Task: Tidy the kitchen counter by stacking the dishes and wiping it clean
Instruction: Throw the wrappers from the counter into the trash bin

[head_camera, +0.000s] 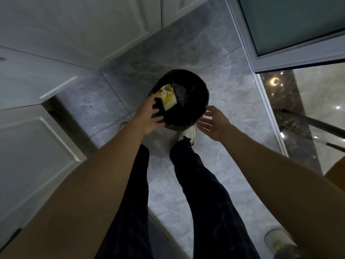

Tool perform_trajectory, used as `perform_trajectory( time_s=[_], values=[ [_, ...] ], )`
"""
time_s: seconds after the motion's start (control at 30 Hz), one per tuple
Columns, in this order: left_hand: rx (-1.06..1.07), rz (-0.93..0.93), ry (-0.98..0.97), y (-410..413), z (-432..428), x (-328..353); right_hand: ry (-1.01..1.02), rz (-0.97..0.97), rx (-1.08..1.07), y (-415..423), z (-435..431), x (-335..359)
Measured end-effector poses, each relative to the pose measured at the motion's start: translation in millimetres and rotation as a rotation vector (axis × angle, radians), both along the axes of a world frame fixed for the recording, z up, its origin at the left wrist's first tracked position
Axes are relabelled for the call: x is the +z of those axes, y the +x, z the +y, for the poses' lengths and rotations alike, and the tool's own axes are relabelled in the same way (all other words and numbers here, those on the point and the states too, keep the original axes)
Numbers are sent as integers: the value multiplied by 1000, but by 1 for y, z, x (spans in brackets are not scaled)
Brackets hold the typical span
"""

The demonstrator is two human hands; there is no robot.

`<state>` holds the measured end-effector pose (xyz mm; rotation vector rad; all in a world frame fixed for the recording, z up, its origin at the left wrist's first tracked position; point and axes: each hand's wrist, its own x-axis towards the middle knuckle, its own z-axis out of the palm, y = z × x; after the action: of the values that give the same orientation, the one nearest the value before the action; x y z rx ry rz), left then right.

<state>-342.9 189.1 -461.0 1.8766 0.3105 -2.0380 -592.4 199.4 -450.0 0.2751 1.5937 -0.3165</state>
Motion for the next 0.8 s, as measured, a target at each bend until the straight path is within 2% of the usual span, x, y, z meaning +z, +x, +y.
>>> perform_trajectory(
  time_s=[0.33,0.53,0.8],
  values=[
    [5,-17,-28,36,6,57,-111,35,-4,12,-27,56],
    [134,-10,-141,75,-4,123,-241,-58,14,40,-51,126],
    [178,-3,-257,118,3,223,-380,-138,-22,69,-47,220]
  ],
)
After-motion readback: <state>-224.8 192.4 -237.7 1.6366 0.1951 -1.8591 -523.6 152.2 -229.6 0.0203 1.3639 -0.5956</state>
